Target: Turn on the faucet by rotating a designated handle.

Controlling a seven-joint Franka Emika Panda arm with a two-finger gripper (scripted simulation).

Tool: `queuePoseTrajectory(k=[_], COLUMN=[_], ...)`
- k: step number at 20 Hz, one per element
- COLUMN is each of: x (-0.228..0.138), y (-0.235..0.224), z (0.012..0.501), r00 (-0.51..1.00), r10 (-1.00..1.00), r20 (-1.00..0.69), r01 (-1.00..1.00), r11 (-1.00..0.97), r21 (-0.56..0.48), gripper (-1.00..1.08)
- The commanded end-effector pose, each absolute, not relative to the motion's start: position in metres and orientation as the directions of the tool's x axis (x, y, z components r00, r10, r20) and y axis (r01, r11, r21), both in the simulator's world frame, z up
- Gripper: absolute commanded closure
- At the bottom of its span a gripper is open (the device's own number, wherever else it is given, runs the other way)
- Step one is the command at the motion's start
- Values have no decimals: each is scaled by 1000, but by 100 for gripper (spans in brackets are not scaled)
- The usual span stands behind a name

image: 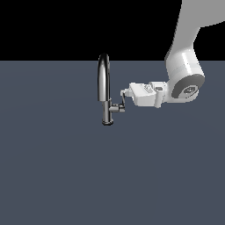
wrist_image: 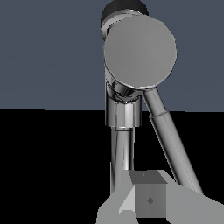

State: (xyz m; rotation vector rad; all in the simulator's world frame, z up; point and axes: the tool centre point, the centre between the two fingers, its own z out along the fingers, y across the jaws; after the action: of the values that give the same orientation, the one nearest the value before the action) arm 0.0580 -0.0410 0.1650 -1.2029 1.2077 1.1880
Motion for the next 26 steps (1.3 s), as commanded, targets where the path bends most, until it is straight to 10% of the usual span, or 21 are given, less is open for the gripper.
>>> queuePoseTrajectory(k=[1,26], x=[49,-1], y=[-45,-49], z=[168,114], r00=[13,27], r10=[0,-7], r20=[-1000,-1000], r01=[-1000,-999], r11=[17,26], r21=[-13,-27], gripper=[108,108])
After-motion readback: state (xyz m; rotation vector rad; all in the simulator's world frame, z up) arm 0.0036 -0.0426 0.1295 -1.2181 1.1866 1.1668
